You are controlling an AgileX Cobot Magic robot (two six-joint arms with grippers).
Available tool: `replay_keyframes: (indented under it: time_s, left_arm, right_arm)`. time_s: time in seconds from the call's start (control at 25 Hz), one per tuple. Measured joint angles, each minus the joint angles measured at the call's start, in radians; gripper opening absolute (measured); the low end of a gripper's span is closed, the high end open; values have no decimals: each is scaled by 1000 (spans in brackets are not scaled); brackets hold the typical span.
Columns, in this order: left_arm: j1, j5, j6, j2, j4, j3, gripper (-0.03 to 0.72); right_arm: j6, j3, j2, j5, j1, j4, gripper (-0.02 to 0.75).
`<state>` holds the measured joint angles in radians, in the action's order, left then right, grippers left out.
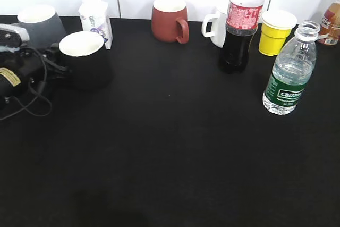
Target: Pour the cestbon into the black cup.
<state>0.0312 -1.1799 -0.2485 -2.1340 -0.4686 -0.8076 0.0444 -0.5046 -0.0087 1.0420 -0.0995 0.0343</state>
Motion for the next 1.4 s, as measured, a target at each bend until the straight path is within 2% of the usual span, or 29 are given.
replay_keyframes:
  time_s: [0.2,0.32,0.36,0.56,0.64,1.04,1.08,1.28,1.32,1.4]
  left_arm:
    - [0,26,-2,79,-48,36,72]
    - [4,22,-116,240,-181,69,72]
    - [17,19,-142,281,-194,75,71]
    - [183,49,-168,346,-192,76,71]
    - [222,65,-168,346,-190,76,71]
    - [234,102,-168,347,-139,76,71]
    - [234,102,-168,347,-139,76,71]
    - [236,99,-168,347,-139,76,71]
    - [236,98,-169,347,-139,76,71]
    - [237,98,-169,353,-139,76,71]
  right_arm:
    - [0,0,0,0,0,0,555]
    - [0,0,0,0,0,0,555]
    - [0,0,0,0,0,0,555]
    - [0,0,0,0,0,0,555]
    - [0,0,0,0,0,-7,555]
    - [0,-1,0,-1,0,-34,555]
    - [-1,-11,16,-34,0,-34,555]
    - [-70,5,318,-658,0,-1,555]
    - [-71,63,383,-772,0,-1,555]
    - [-71,228,532,-1094,0,7,555]
